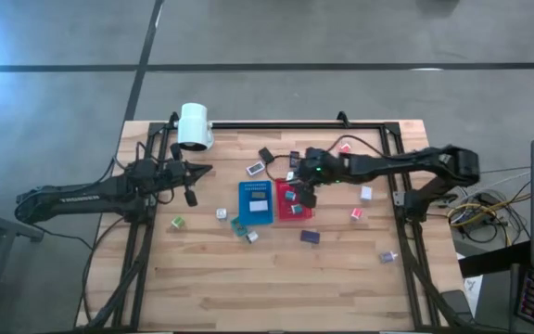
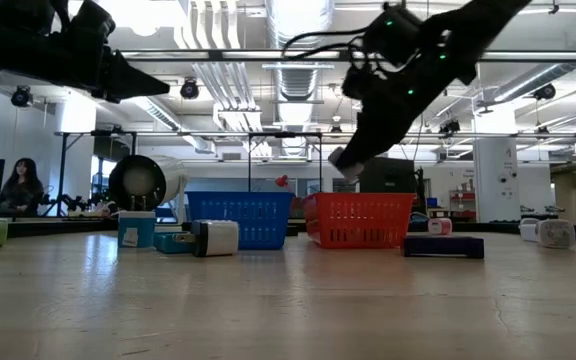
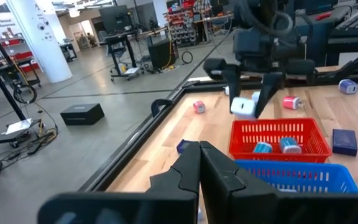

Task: Pick & Place Office items
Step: Put the bottom white adaptor into the red bin, then put the black digital clock into the blue bin

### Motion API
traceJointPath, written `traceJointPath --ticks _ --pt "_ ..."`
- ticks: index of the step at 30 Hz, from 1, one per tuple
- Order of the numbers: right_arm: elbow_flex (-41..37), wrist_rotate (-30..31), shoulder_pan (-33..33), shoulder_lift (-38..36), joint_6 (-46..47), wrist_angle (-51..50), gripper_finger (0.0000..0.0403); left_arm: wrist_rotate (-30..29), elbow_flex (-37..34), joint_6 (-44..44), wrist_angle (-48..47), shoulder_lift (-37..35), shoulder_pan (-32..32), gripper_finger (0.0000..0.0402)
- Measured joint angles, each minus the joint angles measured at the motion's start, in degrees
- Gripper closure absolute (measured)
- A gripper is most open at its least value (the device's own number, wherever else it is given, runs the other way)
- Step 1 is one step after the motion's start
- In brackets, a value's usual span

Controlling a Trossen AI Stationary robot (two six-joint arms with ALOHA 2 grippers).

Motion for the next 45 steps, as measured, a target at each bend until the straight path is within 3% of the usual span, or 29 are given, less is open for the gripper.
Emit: traceJointPath --ticks 7,15,23,26,36,41,45 --pt "7.07 0.06 1.92 6.29 -1.25 -6.65 0.0233 0.00 0.00 -0.96 -0.66 0.00 0.00 0.0390" --pt "12.64 4.52 3.33 11.58 -0.18 -17.37 0.0233 0.00 0.00 -1.77 -0.66 -0.01 -0.04 0.0390" --pt "14.55 4.48 3.31 16.43 -1.00 -19.10 0.0231 -0.02 0.00 -1.99 -0.65 0.39 -0.04 0.0390" --pt "14.59 4.46 3.31 16.74 -1.85 -19.01 0.0213 -0.02 0.00 -1.99 -0.65 0.59 -0.04 0.0390" --pt "15.27 4.39 3.30 14.61 -0.34 -20.83 0.0138 -0.02 0.00 -1.99 -0.66 0.86 -0.07 0.0390" --pt "15.03 4.31 3.40 9.08 -1.80 -20.65 0.0140 -0.02 0.00 -1.97 -0.67 1.01 -0.07 0.0390" --pt "10.38 2.89 3.40 0.82 -4.13 -12.46 0.0158 -0.02 0.00 -1.97 -0.68 1.16 -0.07 0.0390"
